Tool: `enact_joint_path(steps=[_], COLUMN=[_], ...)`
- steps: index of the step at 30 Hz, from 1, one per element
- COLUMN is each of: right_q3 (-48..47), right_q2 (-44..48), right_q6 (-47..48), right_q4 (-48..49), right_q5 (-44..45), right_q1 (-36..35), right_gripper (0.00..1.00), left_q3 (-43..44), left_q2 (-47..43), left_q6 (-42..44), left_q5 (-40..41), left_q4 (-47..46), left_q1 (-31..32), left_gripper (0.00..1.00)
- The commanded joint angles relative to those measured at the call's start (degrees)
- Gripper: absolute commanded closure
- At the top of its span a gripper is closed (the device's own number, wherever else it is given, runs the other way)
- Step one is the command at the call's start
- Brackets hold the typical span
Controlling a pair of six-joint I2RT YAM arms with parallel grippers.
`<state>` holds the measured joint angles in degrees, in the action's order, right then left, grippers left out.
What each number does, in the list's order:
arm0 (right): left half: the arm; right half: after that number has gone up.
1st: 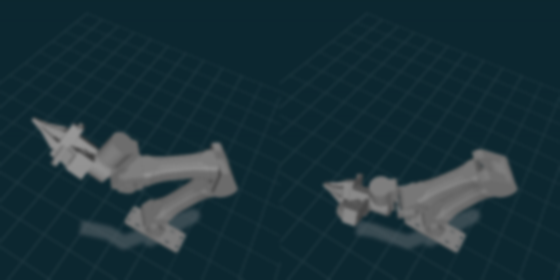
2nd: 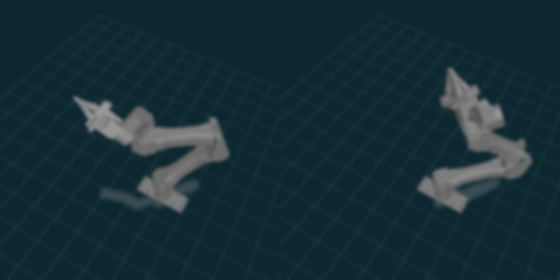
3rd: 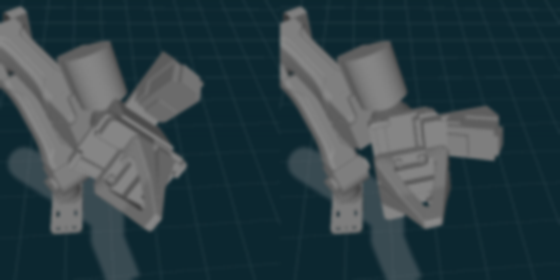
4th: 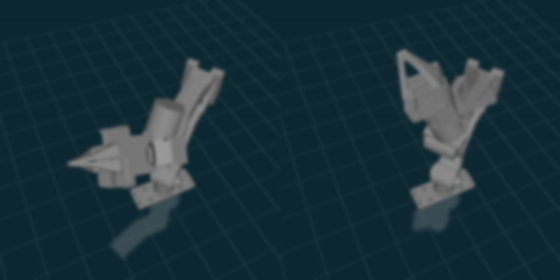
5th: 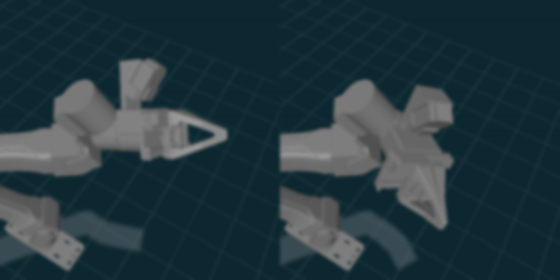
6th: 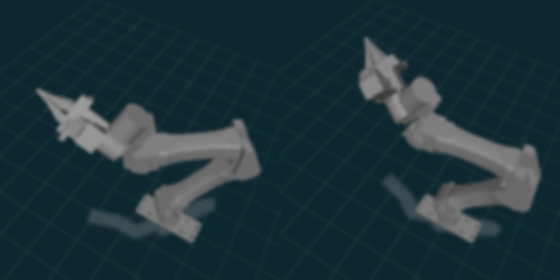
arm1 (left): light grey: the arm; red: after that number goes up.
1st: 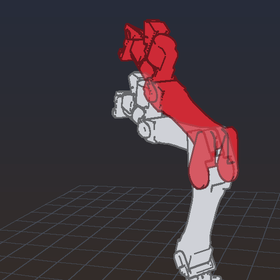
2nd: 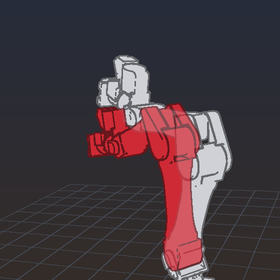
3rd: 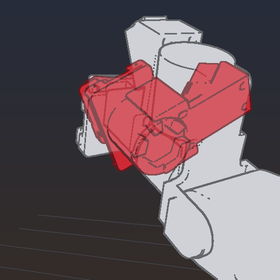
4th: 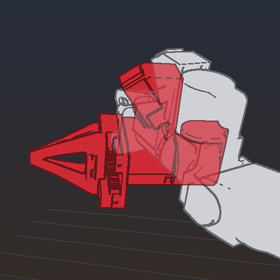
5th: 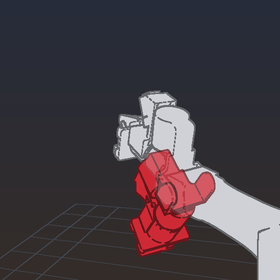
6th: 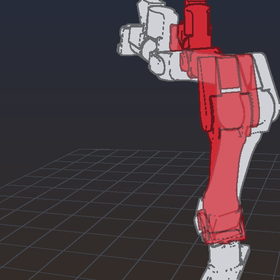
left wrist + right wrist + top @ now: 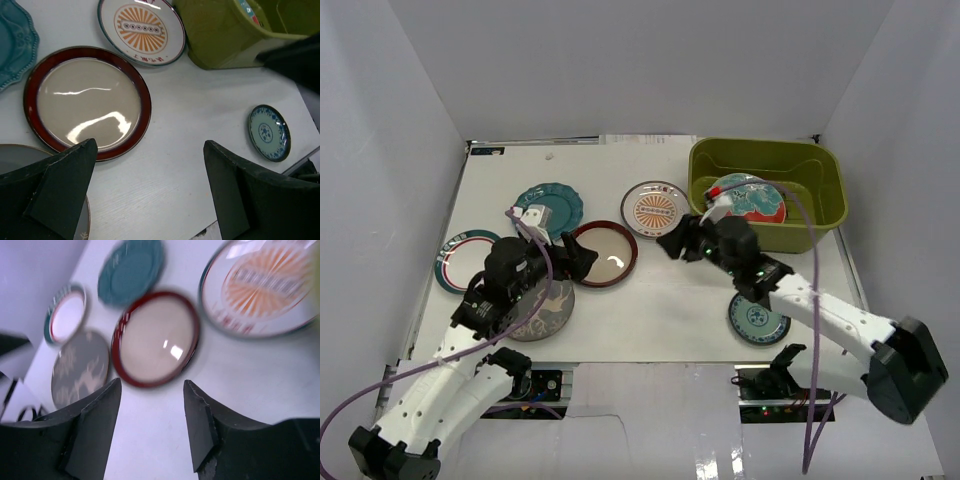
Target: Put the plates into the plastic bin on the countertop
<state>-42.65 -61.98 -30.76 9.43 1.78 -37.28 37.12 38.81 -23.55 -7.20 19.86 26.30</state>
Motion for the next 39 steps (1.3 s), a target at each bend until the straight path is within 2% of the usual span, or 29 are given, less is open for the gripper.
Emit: enact_joint_path(steps=[1, 2, 5, 7, 14, 19, 23, 24, 27, 29, 30, 33, 39], right_q3=[4.86, 4.43, 3.63, 3.55, -8.57, -13.85, -17.45, -17.90, -18.69, -18.52, -18.08, -16.16, -8.51], right_q2=[-7.61, -12.25, -20.86, -25.54, -48.47, -57.63, -60.36, -60.80, -62.12, -62.48, -62.48, -60.99, -49.66], right_q6=[-9.75, -10.54, -15.89, -21.58, -35.40, -40.86, -41.83, -42.01, -42.97, -43.41, -43.59, -42.98, -38.06], right_q4=[11.39, 12.70, 21.47, 30.94, 37.15, 38.20, 36.63, 35.84, 35.83, 35.92, 36.09, 36.71, 39.96], right_q5=[4.45, 6.72, 7.63, 6.49, 4.54, 3.14, 3.14, 3.31, 2.97, 2.61, 2.53, 2.96, 5.42], right_q1=[-10.77, -16.19, -22.55, -25.02, -28.29, -28.99, -29.43, -29.61, -29.70, -29.87, -30.13, -30.75, -31.28], right_gripper=[0.42, 0.42, 0.42, 0.39, 0.39, 0.39, 0.43, 0.51, 0.66, 0.73, 0.81, 0.92, 0.92], left_q3=[4.35, 4.88, 6.55, 7.08, 4.11, 1.81, 1.72, 1.72, 1.64, 1.64, 1.64, 1.64, 1.72], left_q2=[-3.56, -4.69, -6.02, -7.43, -9.89, -10.86, -11.03, -11.12, -11.47, -11.73, -11.74, -11.74, -12.18], left_q6=[-0.45, -0.36, -0.18, 0.00, 0.44, 0.17, 0.52, 0.70, 1.05, 1.40, 1.40, 1.40, 1.14], left_q5=[6.32, 6.84, 10.45, 12.12, 16.25, 14.86, 14.41, 14.41, 14.67, 14.76, 14.85, 14.94, 15.37], left_q4=[-0.26, -0.26, -0.96, -1.66, -3.59, -3.33, -3.51, -3.51, -3.42, -3.42, -3.51, -3.42, -3.42], left_q1=[-0.38, -0.38, -0.38, -0.38, -0.46, -0.46, -0.46, -0.46, -0.46, -0.46, -0.46, -0.46, -0.46], left_gripper=[0.02, 0.02, 0.02, 0.02, 0.02, 0.02, 0.02, 0.02, 0.02, 0.02, 0.02, 0.02, 0.02])
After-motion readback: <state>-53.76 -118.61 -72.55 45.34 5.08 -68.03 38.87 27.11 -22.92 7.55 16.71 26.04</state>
